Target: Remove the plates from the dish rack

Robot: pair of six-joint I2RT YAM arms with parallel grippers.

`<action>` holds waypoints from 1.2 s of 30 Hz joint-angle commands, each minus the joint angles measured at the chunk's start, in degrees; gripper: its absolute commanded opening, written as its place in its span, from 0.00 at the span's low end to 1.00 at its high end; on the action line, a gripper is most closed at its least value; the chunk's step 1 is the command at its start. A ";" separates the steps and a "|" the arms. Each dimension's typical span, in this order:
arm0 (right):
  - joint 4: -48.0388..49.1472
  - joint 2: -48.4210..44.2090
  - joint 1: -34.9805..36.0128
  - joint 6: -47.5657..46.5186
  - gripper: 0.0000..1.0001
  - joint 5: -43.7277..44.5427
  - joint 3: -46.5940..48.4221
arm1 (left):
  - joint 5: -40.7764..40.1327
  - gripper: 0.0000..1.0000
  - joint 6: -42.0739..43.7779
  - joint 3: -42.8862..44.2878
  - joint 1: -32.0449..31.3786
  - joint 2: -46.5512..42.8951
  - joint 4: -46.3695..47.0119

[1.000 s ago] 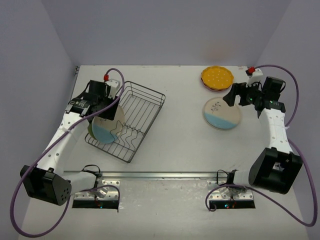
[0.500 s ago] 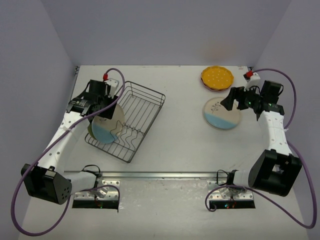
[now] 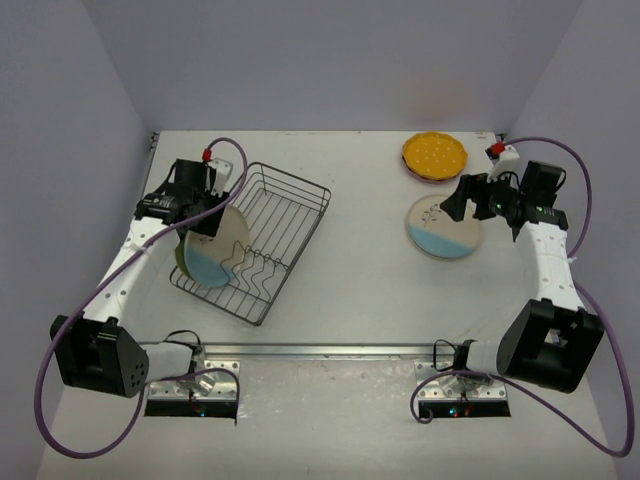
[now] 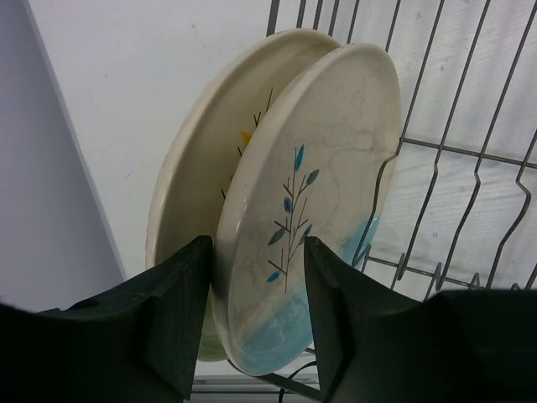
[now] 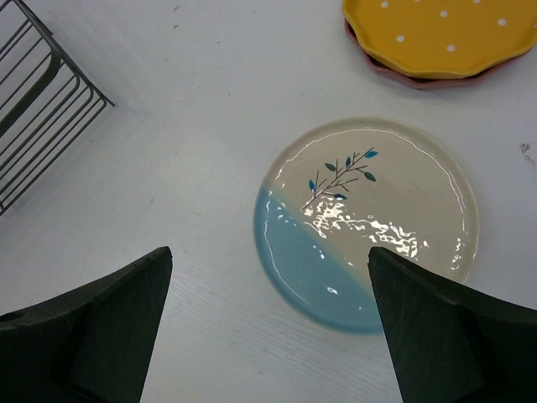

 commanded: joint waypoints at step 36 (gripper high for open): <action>3.92 -4.89 8.15 8.85 0.99 -22.32 0.40 | 43.66 0.00 5.81 29.00 2.24 -3.63 -11.17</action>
